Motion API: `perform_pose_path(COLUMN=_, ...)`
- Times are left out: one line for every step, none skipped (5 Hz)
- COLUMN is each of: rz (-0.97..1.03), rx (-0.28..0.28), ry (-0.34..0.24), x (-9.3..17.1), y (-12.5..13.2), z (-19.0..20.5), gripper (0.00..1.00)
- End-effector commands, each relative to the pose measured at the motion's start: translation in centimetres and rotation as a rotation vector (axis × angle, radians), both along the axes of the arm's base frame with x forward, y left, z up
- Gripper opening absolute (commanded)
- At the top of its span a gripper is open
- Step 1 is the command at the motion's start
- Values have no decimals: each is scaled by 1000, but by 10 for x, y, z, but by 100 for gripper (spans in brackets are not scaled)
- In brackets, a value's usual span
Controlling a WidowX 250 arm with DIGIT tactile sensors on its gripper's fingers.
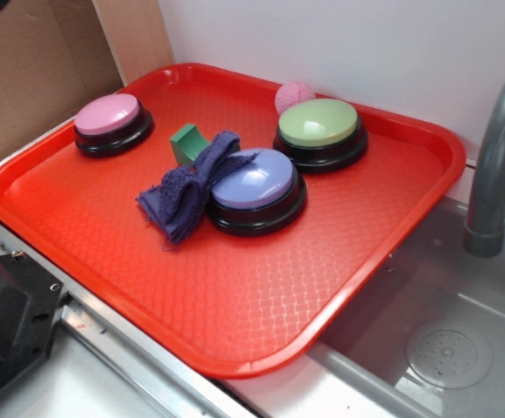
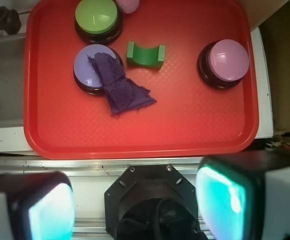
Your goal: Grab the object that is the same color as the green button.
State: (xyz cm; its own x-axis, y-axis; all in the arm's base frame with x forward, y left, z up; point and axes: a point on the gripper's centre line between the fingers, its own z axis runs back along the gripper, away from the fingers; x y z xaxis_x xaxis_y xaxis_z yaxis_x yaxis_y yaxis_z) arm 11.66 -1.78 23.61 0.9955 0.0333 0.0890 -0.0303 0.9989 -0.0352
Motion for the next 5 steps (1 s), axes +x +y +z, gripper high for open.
perform_pose_path(rz=0, rx=0, ry=0, x=0, y=0, z=0, gripper=100)
perform_pose_path(rz=51, rx=-9, ry=-42, x=35, y=3, z=-28, gripper=100)
perform_pose_path(rz=74, rx=-17, ry=-72, x=64, y=12, z=-55, gripper=100)
perform_pose_path(rz=135, rx=-21, ry=-67, x=85, y=25, z=-83, gripper=100)
perform_pose_path(rz=174, rx=-43, ry=-72, x=105, y=38, z=-119, gripper=100)
